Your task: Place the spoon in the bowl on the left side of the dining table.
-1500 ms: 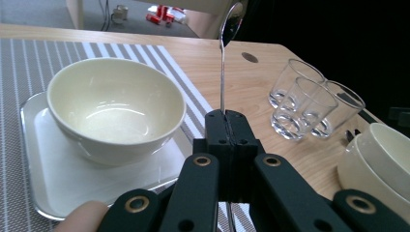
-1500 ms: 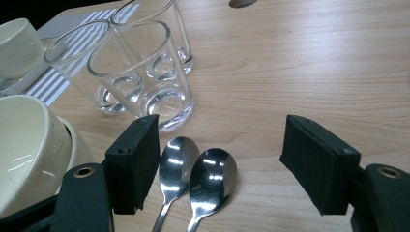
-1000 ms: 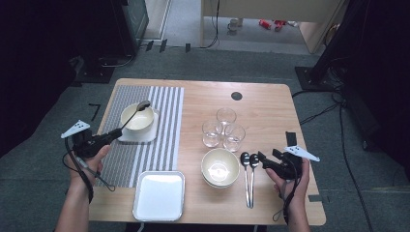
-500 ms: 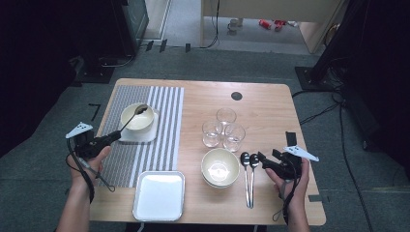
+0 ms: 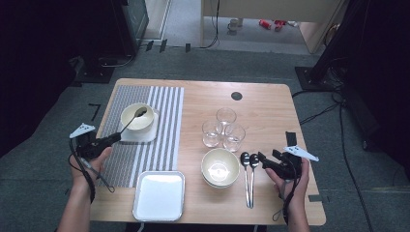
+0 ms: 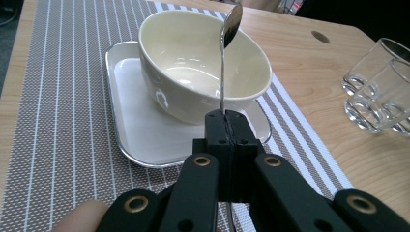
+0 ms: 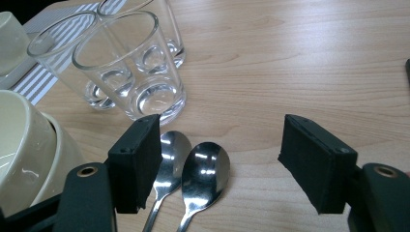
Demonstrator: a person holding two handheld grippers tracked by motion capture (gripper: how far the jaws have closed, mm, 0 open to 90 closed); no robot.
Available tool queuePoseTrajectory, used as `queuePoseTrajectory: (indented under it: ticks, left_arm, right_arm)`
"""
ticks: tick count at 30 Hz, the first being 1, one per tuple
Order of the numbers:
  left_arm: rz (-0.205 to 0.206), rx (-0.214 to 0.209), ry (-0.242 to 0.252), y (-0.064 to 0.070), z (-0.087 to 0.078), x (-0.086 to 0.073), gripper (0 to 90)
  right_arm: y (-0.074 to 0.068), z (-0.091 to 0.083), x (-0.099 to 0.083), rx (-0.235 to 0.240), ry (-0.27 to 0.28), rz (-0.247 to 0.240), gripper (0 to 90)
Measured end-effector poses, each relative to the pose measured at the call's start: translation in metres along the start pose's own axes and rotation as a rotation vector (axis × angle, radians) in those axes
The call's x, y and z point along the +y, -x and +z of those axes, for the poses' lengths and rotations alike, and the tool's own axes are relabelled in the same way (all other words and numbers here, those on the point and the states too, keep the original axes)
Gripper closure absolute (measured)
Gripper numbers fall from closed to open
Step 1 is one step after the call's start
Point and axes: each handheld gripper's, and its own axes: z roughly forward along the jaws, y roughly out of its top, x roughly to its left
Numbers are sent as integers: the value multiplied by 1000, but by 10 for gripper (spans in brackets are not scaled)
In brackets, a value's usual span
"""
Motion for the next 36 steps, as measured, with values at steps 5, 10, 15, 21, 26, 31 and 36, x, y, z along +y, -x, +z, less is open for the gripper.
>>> queuePoseTrajectory:
  ticks: [5, 10, 15, 21, 26, 31, 36]
  left_arm:
    - [-6, -2, -4, 0, 0, 0, 900]
    - [-6, -6, -9, 0, 1, 0, 900]
    - [-18, -8, -10, 0, 2, 0, 900]
    - [-17, -13, -10, 1, 1, 1, 900]
    - [-14, -10, -12, 1, 1, 1, 900]
    - [-14, -7, -7, 2, 1, 1, 900]
    - [-20, -4, 5, 2, 0, 2, 900]
  right_arm:
    - [-1, 1, 0, 0, -2, -3, 314]
    - [-1, 2, -1, 1, -7, -4, 313]
    - [-1, 2, -1, 1, -7, -6, 314]
    - [-1, 4, -2, 1, -9, -10, 314]
    - [-1, 4, -2, 0, -11, -11, 315]
    - [-1, 4, -2, -1, -12, -11, 314]
    - [-2, 4, -2, -1, -15, -9, 315]
